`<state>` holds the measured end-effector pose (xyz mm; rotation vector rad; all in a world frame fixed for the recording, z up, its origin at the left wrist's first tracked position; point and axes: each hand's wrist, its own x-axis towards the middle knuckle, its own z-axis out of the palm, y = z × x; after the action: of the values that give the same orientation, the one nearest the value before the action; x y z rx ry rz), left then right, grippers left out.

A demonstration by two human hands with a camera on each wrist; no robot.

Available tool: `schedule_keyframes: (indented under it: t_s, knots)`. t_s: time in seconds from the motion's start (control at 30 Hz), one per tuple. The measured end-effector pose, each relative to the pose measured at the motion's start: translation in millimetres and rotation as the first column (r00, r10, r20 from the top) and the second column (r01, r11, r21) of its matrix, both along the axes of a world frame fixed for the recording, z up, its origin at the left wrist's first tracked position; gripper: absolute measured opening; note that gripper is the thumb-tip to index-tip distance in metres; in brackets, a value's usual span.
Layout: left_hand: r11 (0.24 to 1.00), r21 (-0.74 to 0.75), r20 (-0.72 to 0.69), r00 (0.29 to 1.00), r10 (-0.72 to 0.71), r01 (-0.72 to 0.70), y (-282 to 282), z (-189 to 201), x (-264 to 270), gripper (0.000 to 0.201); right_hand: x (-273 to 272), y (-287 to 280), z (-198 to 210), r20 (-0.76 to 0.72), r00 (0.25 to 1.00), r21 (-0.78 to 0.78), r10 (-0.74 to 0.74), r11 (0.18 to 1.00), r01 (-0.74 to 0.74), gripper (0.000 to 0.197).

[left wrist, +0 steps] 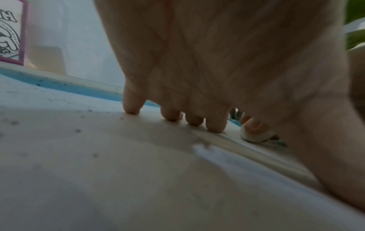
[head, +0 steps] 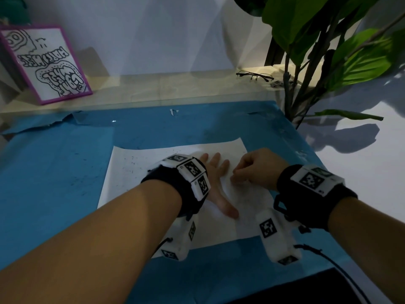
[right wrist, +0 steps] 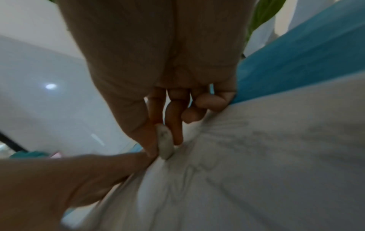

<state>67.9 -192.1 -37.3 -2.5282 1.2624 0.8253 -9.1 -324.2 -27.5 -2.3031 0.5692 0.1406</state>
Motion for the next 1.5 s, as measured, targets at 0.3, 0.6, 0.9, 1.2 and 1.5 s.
schedule_keyframes:
  t_s: [0.3, 0.6, 0.9, 1.2, 1.5]
  knots:
    - [1.0, 0.0, 0.016, 1.0, -0.006, 0.006, 0, 0, 0, 0.128, 0, -1, -1, -0.019, 0.999, -0.04, 0.033, 0.999, -0.033, 0.01]
    - [1.0, 0.006, 0.013, 1.0, -0.005, 0.005, 0, -1, 1, 0.129, 2, -6, 2, -0.101, 0.991, -0.039, 0.083, 0.995, -0.087, 0.016]
    - [1.0, -0.009, 0.01, 1.0, -0.006, 0.006, 1, -1, 1, 0.127, 1, -8, 6, -0.181, 0.976, -0.017, 0.118, 0.992, -0.123, 0.017]
    - [1.0, -0.015, 0.008, 1.0, -0.002, 0.003, 1, -1, 1, 0.127, 1, -8, 7, -0.162, 0.982, -0.001, 0.1, 0.995, -0.101, 0.016]
    - [1.0, -0.022, -0.004, 1.0, 0.003, -0.003, 2, -2, 3, 0.128, 0, -16, 6, -0.195, 0.978, 0.015, 0.078, 0.997, -0.077, 0.015]
